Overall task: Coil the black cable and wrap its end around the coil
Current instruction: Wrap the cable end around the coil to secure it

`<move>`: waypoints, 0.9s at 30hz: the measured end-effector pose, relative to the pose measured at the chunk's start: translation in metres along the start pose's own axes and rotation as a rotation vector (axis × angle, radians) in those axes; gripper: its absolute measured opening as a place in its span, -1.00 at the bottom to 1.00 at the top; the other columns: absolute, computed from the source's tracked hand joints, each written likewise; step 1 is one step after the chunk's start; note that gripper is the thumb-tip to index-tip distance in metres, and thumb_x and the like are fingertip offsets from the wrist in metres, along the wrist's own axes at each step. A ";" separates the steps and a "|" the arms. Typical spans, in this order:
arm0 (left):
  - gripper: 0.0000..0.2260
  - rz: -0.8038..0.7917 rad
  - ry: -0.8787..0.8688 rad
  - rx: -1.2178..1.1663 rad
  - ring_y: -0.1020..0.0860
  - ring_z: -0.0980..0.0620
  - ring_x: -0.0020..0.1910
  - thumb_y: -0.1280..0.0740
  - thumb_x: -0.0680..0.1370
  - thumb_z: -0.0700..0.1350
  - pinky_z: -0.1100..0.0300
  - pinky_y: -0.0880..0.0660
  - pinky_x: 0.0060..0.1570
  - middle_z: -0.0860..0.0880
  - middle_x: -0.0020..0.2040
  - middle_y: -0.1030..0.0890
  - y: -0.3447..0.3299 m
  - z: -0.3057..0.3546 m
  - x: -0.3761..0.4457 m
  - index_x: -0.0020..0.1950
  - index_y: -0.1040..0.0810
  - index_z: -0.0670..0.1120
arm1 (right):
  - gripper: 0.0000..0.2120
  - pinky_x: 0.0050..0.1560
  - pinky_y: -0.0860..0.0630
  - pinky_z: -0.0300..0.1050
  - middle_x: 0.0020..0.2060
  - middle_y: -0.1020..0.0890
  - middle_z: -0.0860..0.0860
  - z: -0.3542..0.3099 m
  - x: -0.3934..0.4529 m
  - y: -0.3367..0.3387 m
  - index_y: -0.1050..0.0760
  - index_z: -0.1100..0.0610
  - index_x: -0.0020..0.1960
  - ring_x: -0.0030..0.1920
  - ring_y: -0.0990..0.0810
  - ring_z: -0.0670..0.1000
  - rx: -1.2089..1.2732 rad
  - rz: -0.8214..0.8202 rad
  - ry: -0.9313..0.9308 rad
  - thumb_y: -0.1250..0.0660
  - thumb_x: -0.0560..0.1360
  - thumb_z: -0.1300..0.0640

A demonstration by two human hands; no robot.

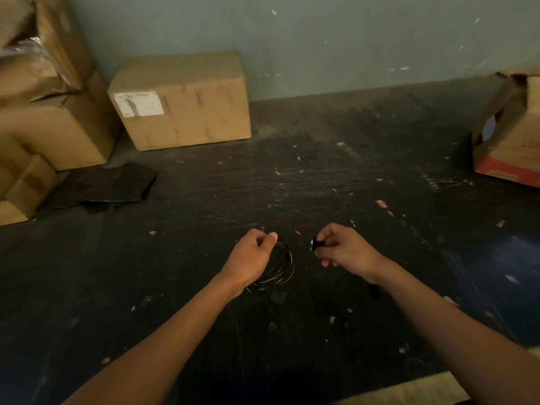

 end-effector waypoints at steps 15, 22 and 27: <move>-0.79 0.075 -0.508 0.252 -0.60 0.21 -0.23 -0.18 0.66 0.02 0.36 -0.47 -0.25 0.08 -0.18 -0.65 0.039 0.046 -0.019 0.14 -0.60 0.08 | -0.84 -0.32 -0.50 -0.33 -0.19 -0.63 -0.08 -0.111 -0.002 -0.017 -0.50 -0.13 -0.03 -0.21 -0.61 -0.23 -0.253 0.059 0.426 -0.44 0.47 0.05; -0.78 0.131 -0.550 0.289 -0.50 0.24 -0.35 -0.18 0.67 0.00 0.38 -0.40 -0.33 0.00 -0.24 -0.61 0.053 0.062 -0.026 0.01 -0.62 0.02 | -0.90 -0.14 -0.53 -0.18 -0.15 -0.64 -0.04 -0.123 -0.001 -0.011 -0.57 -0.11 -0.01 -0.19 -0.60 -0.18 -0.072 -0.083 0.454 -0.41 0.49 0.01; -0.67 0.101 -0.500 0.195 -0.33 0.22 -0.49 -0.18 0.66 0.05 0.33 -0.28 -0.43 0.16 -0.49 -0.39 0.055 0.063 -0.026 -0.11 -0.56 -0.14 | -0.92 -0.09 -0.59 0.04 -0.18 -0.64 0.02 -0.129 0.000 -0.010 -0.57 -0.04 -0.04 -0.19 -0.60 -0.05 -0.111 -0.014 0.531 -0.39 0.52 0.13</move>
Point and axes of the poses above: each hand's wrist, its own x-axis towards the middle knuckle, its own y-axis out of the back of the hand, z = x × y, the point moved 5 cm from there along x, towards the middle knuckle
